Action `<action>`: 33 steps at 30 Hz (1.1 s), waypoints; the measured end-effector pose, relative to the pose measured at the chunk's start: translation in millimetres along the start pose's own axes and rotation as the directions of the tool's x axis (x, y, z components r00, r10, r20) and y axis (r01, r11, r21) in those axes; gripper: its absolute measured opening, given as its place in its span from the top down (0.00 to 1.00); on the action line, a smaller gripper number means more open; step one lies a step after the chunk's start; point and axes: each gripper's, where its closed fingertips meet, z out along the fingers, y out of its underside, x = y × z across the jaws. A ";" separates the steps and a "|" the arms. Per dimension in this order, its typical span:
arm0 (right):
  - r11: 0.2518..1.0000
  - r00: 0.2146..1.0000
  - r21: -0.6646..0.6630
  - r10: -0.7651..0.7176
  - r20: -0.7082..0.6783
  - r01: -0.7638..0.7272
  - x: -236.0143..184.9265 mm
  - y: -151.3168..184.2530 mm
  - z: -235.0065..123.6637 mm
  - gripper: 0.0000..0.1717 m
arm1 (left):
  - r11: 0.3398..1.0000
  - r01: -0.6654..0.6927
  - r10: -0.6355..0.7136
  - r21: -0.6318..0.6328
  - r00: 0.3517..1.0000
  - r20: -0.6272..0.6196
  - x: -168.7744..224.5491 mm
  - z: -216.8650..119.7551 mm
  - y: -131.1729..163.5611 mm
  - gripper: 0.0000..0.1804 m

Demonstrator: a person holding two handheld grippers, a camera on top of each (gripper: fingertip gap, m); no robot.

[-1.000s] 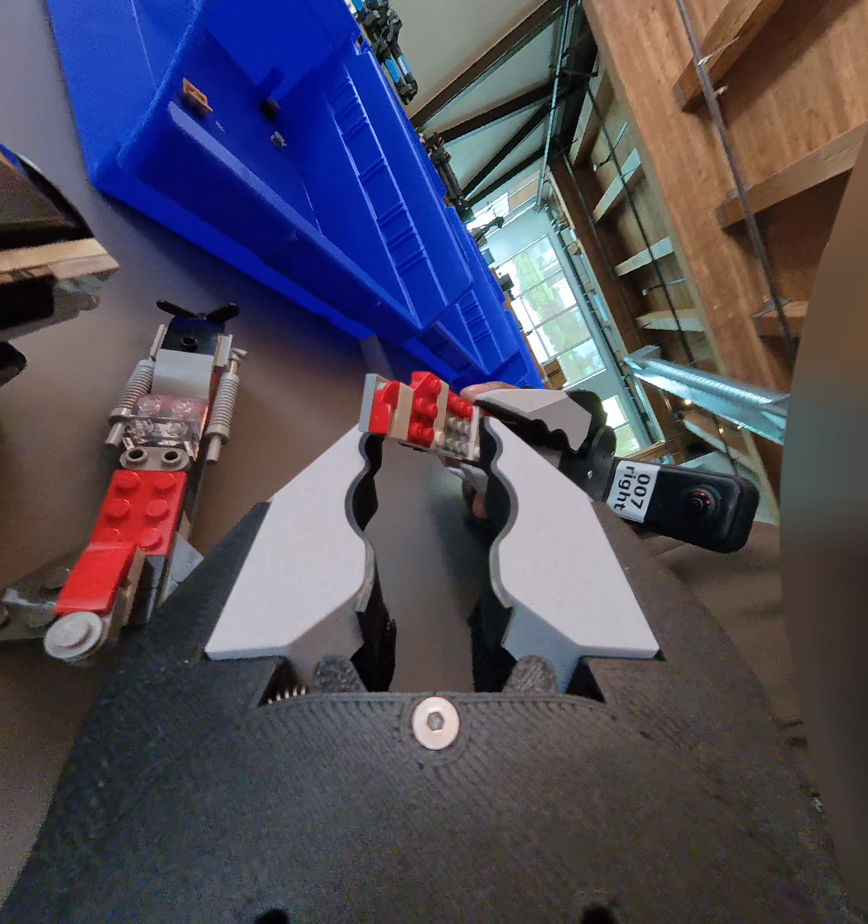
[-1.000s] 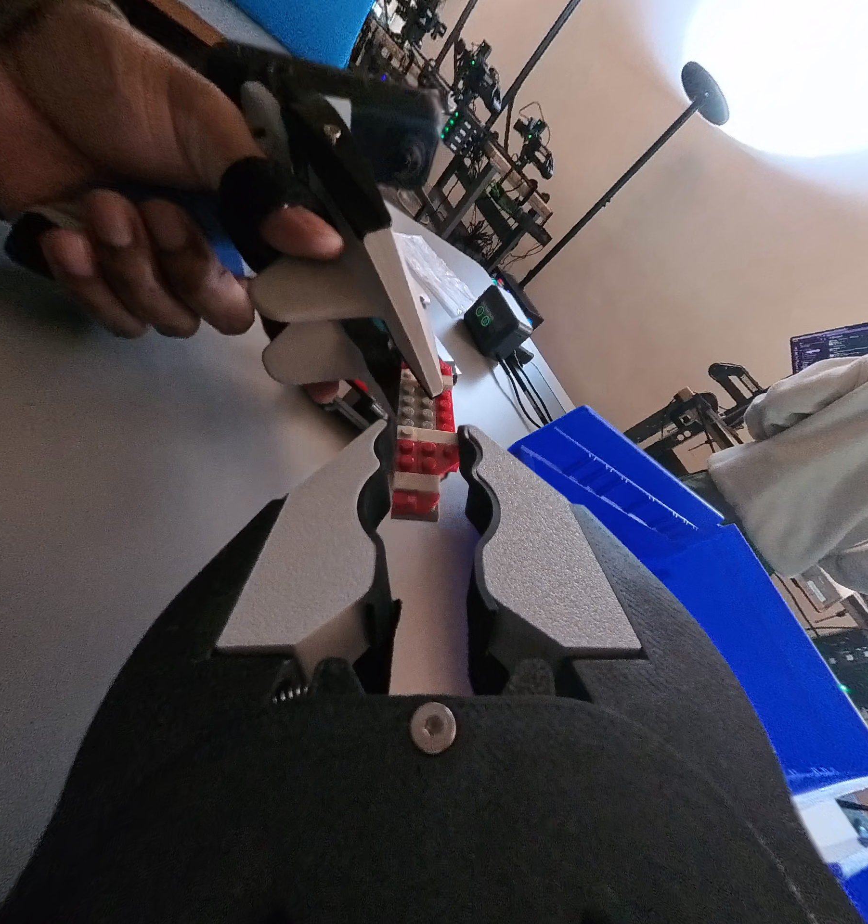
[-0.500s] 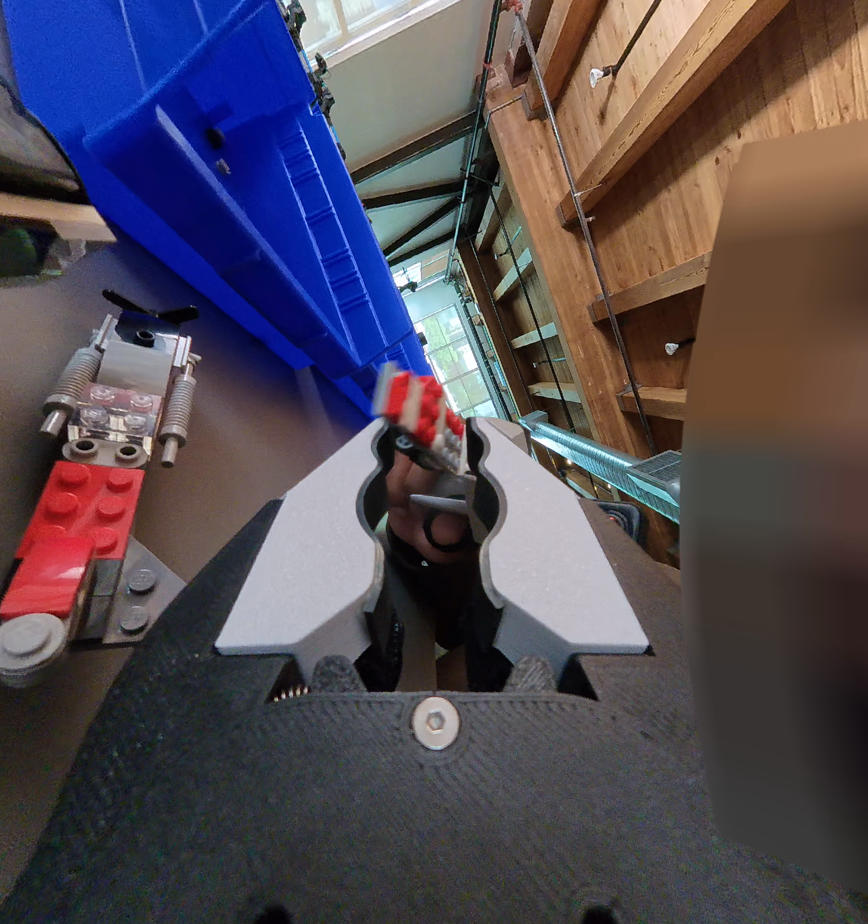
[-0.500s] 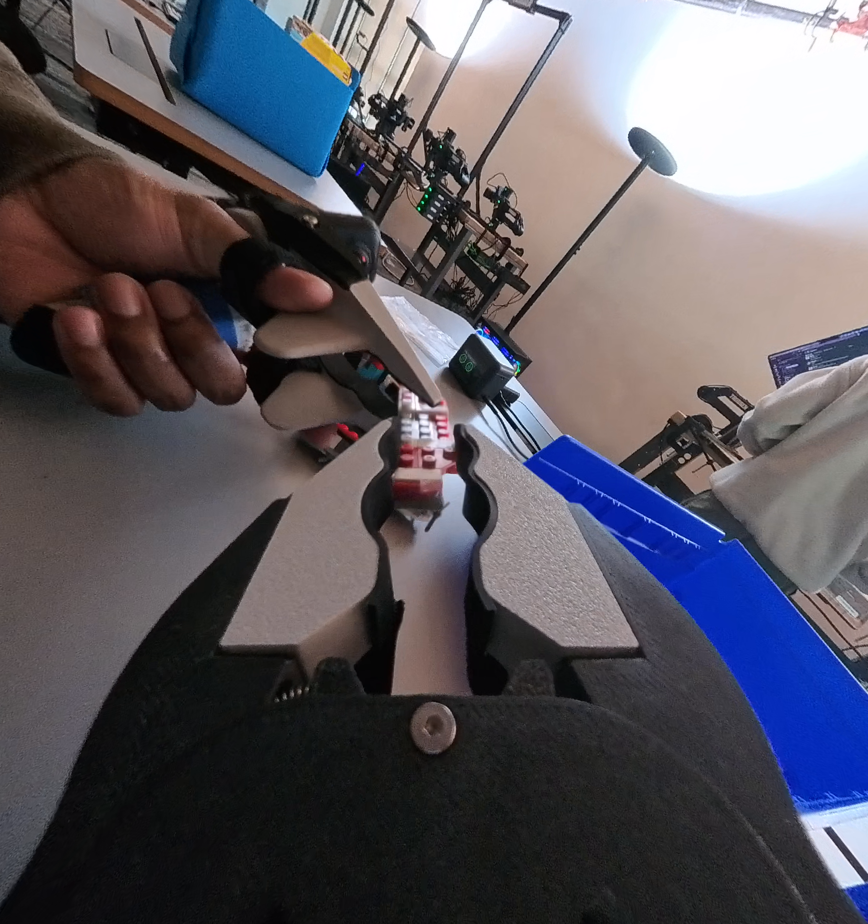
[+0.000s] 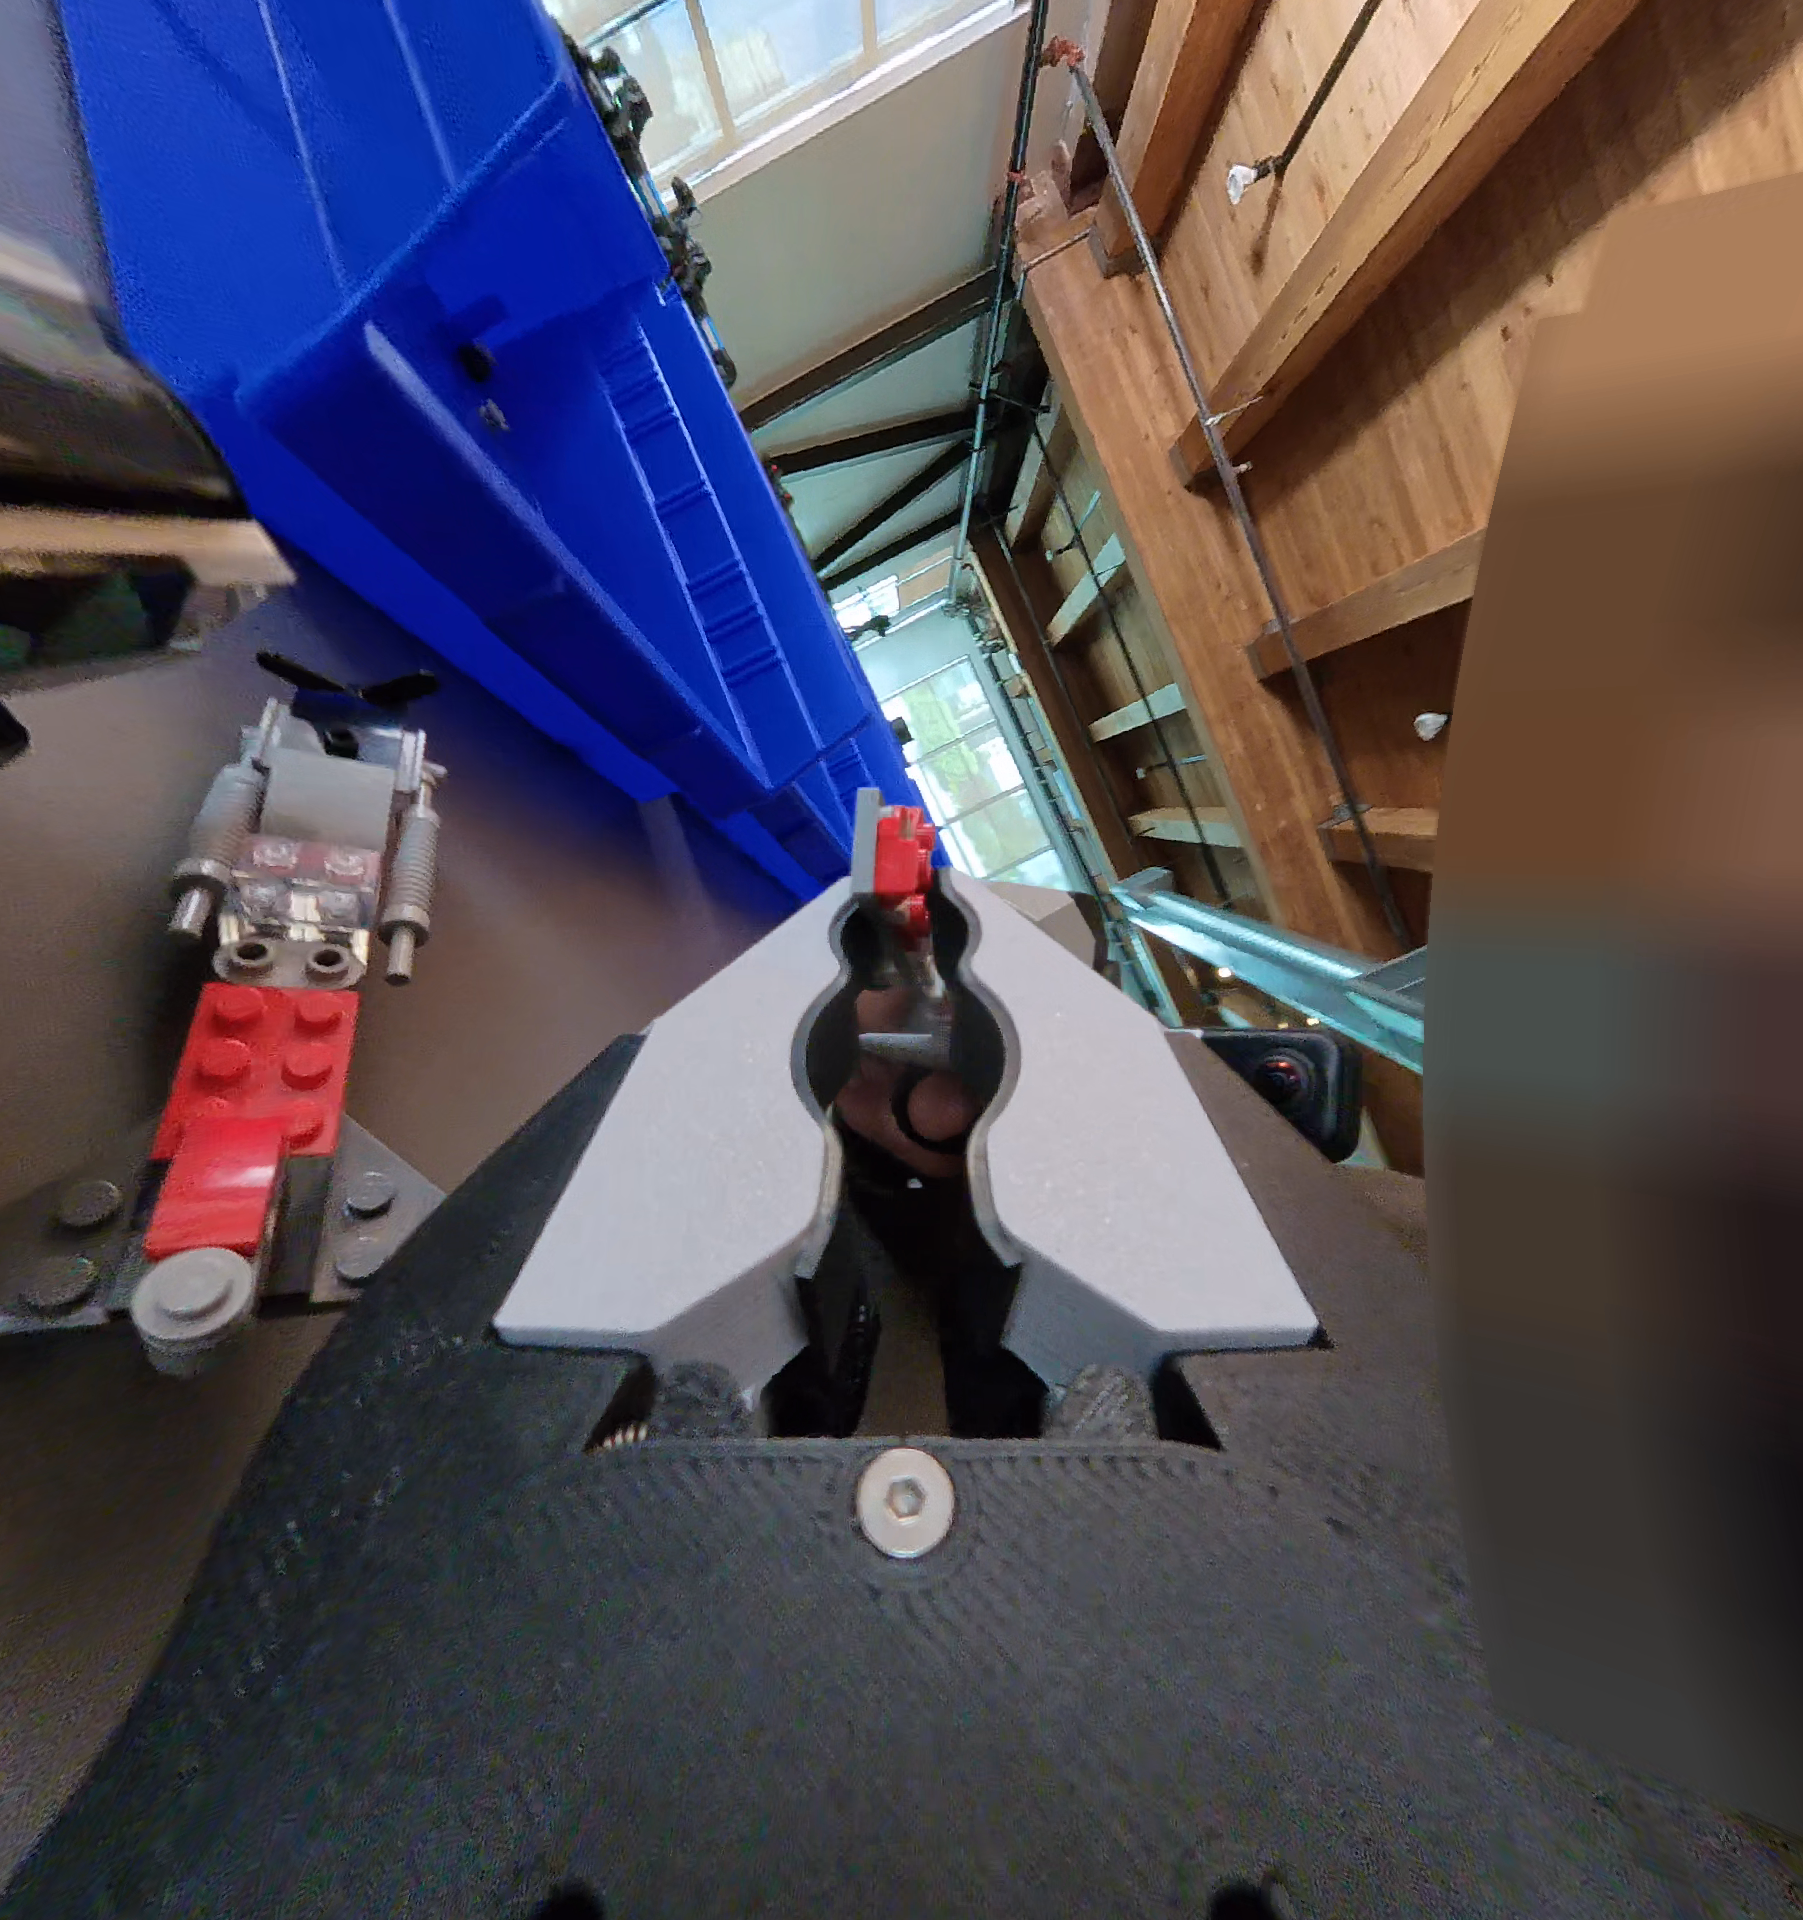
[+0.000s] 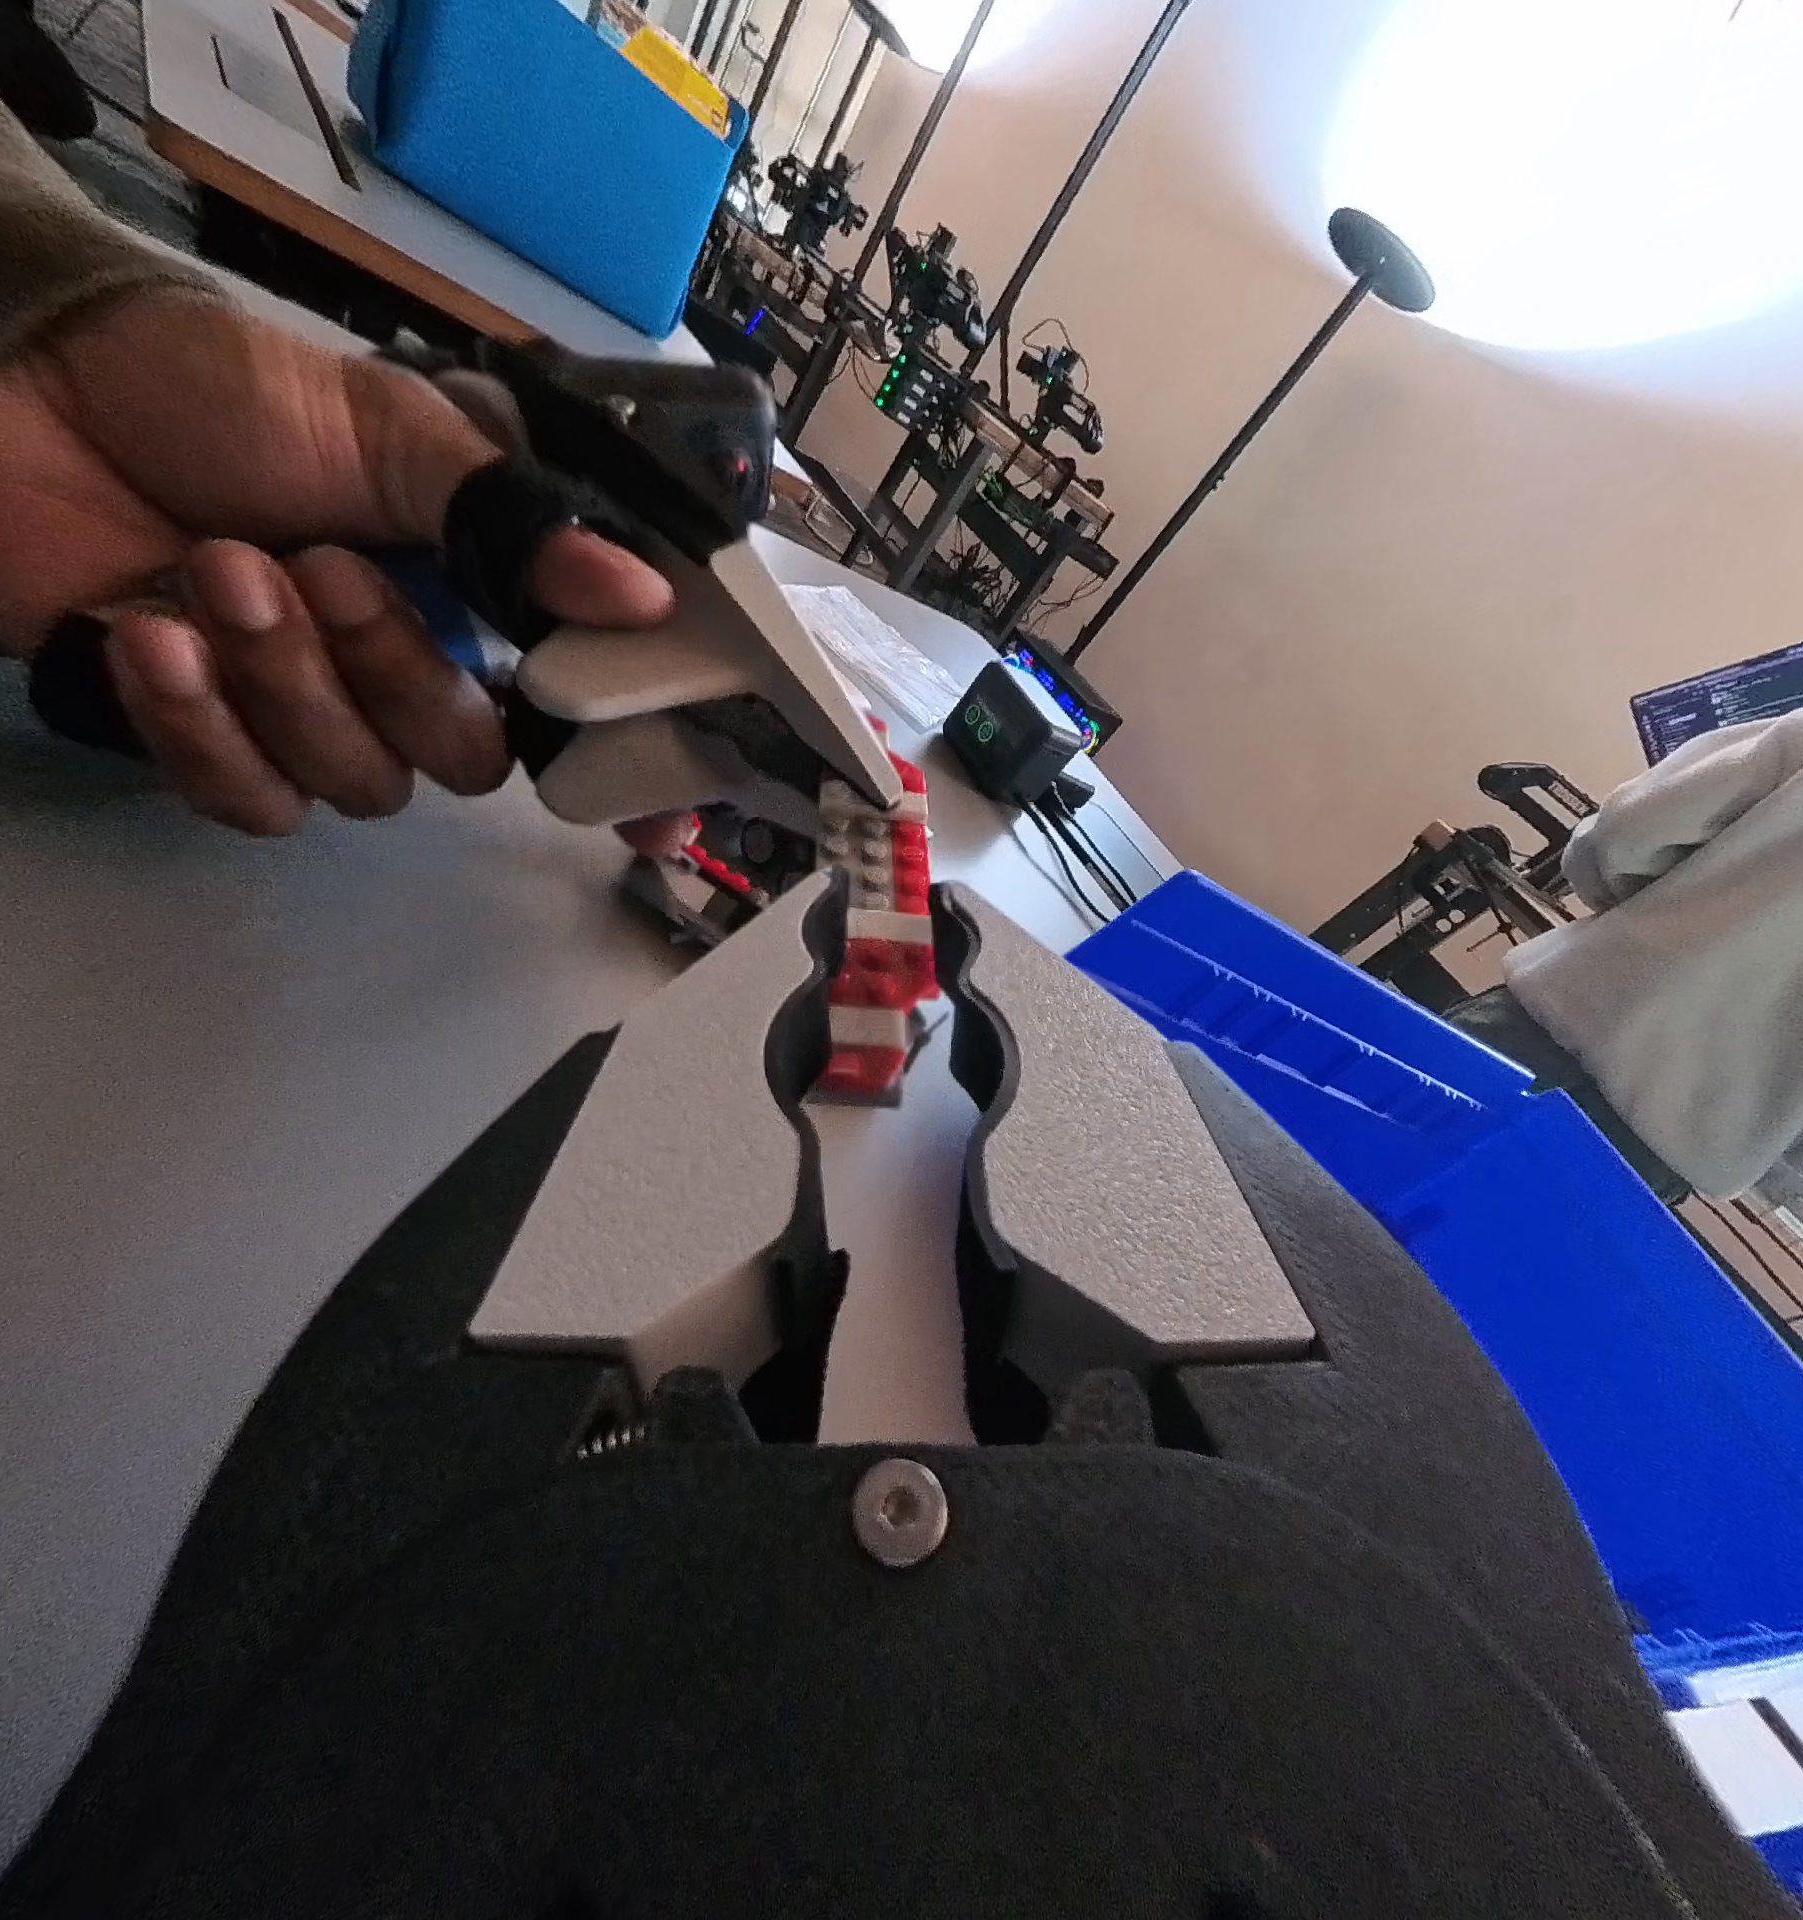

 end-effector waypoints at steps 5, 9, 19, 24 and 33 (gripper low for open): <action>0.998 0.999 -0.051 0.035 0.035 -0.034 -2.7 9.7 2.5 0.76 | 0.987 -0.160 0.159 0.003 0.985 0.068 3.2 -3.3 -6.6 0.95; 0.995 0.999 -0.095 0.032 0.032 -0.029 -3.4 16.6 5.7 0.75 | 0.972 -0.235 0.236 -0.024 0.966 0.110 2.4 -3.0 -5.4 0.95; 0.995 1.000 -0.101 0.014 0.006 -0.013 -2.0 15.9 6.6 0.85 | 0.976 -0.218 0.219 -0.024 0.975 0.039 13.8 2.4 -1.7 0.89; 0.999 1.000 -0.052 -0.003 -0.008 0.002 -2.4 5.9 4.9 0.85 | 0.994 -0.106 0.106 -0.007 0.994 -0.012 13.4 3.0 -2.0 0.82; 1.000 0.999 0.018 -0.002 -0.036 0.003 3.5 -6.7 0.1 0.85 | 1.000 -0.007 0.006 -0.014 0.998 -0.065 14.4 4.4 0.6 0.76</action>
